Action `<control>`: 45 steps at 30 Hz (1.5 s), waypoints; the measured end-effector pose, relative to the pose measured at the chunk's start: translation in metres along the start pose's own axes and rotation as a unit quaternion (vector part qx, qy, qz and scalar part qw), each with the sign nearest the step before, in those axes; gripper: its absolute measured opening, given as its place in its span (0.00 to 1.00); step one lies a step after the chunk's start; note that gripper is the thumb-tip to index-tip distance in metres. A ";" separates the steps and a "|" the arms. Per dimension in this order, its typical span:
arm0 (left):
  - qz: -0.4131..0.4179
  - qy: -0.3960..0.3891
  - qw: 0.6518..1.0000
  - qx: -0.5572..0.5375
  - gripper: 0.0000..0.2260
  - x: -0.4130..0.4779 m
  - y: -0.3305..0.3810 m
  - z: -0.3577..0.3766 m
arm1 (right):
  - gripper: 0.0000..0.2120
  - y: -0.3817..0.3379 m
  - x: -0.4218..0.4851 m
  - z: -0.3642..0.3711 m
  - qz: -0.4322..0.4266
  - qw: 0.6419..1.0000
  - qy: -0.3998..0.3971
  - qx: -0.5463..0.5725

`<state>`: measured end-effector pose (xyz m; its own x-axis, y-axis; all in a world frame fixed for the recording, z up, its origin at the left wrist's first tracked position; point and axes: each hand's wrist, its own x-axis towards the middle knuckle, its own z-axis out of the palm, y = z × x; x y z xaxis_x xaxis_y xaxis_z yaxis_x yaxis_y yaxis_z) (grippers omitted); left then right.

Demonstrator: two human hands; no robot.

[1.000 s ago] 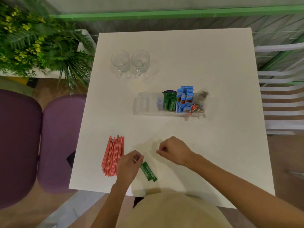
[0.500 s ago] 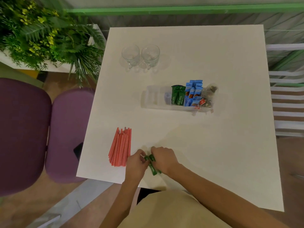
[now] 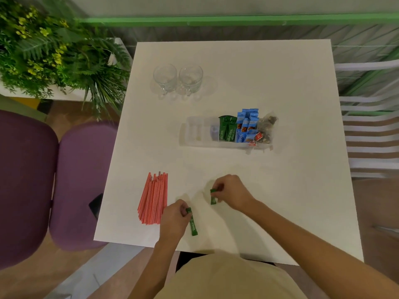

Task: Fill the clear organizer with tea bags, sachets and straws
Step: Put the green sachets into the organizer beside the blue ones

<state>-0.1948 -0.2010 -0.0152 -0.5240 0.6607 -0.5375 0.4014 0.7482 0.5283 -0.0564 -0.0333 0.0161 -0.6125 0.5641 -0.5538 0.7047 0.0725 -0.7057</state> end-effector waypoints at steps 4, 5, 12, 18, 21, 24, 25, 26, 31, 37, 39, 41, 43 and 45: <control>0.000 -0.004 1.000 0.004 0.09 0.005 0.001 0.000 | 0.02 -0.012 0.009 -0.046 -0.024 0.998 0.050 0.021; 0.001 -0.004 1.000 0.010 0.09 0.006 0.002 0.000 | 0.02 -0.016 0.012 -0.056 -0.032 0.997 0.060 0.020; 0.022 -0.010 1.000 0.015 0.05 0.010 0.011 -0.011 | 0.05 -0.044 0.033 -0.125 -0.065 0.987 0.142 -0.025; 0.055 -0.040 0.996 -0.064 0.07 0.020 0.031 -0.028 | 0.06 -0.057 0.062 -0.146 -0.072 0.978 0.175 -0.085; 0.072 -0.036 0.993 -0.084 0.07 0.025 0.046 -0.036 | 0.06 -0.061 0.073 -0.144 -0.066 0.974 0.159 -0.149; 0.093 -0.029 0.991 -0.093 0.07 0.030 0.061 -0.042 | 0.09 -0.060 0.080 -0.137 -0.070 0.960 0.136 -0.233; 0.096 -0.026 0.990 -0.099 0.07 0.031 0.067 -0.044 | 0.10 -0.060 0.082 -0.134 -0.075 0.953 0.133 -0.261; 0.098 -0.022 0.990 -0.103 0.07 0.032 0.073 -0.046 | 0.10 -0.060 0.082 -0.132 -0.082 0.944 0.136 -0.291; 0.121 -0.007 0.987 -0.104 0.07 0.045 0.099 -0.054 | 0.07 -0.051 0.089 -0.126 -0.105 0.912 0.159 -0.364; 0.156 0.002 0.985 -0.081 0.06 0.067 0.139 -0.061 | 0.09 -0.037 0.092 -0.129 -0.109 0.908 0.157 -0.372; 0.170 0.004 0.983 -0.069 0.06 0.075 0.153 -0.065 | 0.10 -0.033 0.092 -0.131 -0.115 0.910 0.164 -0.362; 0.188 0.007 0.980 -0.067 0.06 0.084 0.167 -0.068 | 0.10 -0.031 0.090 -0.133 -0.127 0.916 0.169 -0.341; 0.203 0.016 0.977 -0.067 0.05 0.094 0.180 -0.072 | 0.09 -0.031 0.087 -0.136 -0.138 0.922 0.176 -0.317; 0.218 0.026 0.974 -0.061 0.06 0.104 0.193 -0.075 | 0.08 -0.030 0.083 -0.140 -0.149 0.928 0.195 -0.282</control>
<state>-0.2281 0.0073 0.0799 -0.3625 0.9072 -0.2135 0.5026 0.3832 0.7749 -0.0782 0.1266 0.0528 -0.7117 0.6964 -0.0922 0.6675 0.6294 -0.3979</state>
